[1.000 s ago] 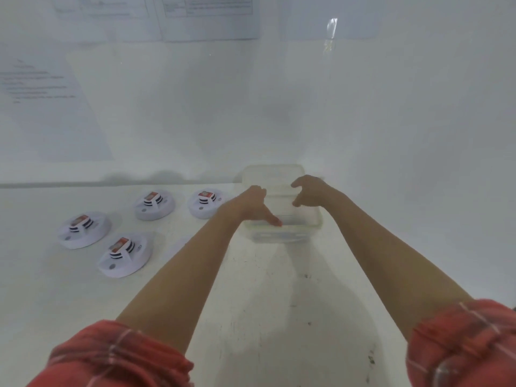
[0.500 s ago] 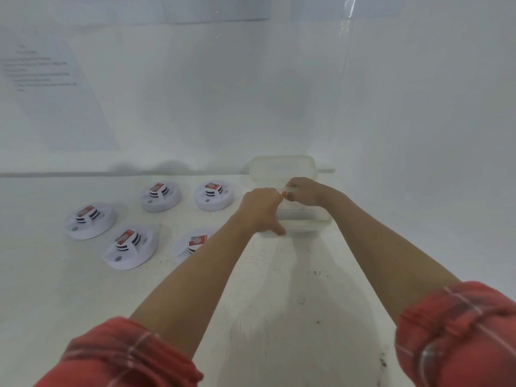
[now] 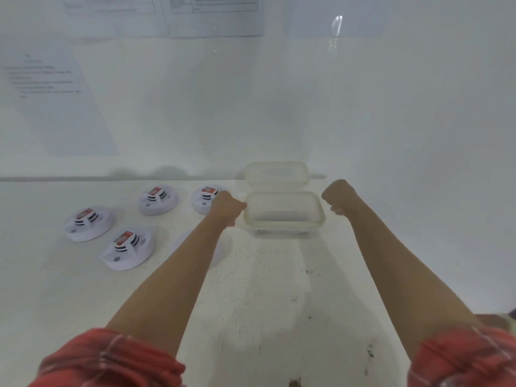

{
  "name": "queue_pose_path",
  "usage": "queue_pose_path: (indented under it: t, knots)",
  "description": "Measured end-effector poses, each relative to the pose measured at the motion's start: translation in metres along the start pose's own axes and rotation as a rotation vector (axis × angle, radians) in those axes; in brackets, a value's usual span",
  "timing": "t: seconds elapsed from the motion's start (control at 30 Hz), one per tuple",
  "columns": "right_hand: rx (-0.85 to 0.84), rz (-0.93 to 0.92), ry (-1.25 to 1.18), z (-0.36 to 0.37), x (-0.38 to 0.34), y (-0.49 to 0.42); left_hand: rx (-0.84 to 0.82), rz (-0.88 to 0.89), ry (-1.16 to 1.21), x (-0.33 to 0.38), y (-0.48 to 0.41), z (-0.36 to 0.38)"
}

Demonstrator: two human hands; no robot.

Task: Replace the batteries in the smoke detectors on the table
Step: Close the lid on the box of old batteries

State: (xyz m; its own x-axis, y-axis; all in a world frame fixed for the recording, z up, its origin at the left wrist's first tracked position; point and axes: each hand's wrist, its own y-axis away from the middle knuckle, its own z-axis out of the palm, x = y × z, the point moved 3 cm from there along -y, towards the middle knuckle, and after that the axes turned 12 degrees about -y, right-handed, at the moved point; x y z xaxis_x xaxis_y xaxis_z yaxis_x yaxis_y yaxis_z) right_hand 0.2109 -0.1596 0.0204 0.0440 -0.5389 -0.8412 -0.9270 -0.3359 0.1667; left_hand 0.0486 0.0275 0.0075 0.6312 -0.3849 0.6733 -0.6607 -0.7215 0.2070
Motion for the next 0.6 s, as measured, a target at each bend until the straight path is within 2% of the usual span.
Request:
queue_pose_path:
  t: [0.07,0.17,0.4,0.6]
  knots:
    - [-0.138,0.168,-0.096,-0.003,0.004,0.008,-0.125,-0.102,0.212,-0.008,0.004,0.004]
    - [-0.254,0.195,-0.139,-0.001,0.003,0.021,-0.209,-0.113,0.394,-0.007,0.010,0.008]
    - [-0.213,0.152,-0.288,0.008,0.006,0.012,-0.166,-0.123,0.434,-0.006,-0.007,0.011]
    - [-0.200,0.140,-0.321,0.011,0.004,0.007,-0.138,-0.121,0.427,-0.008,-0.021,0.011]
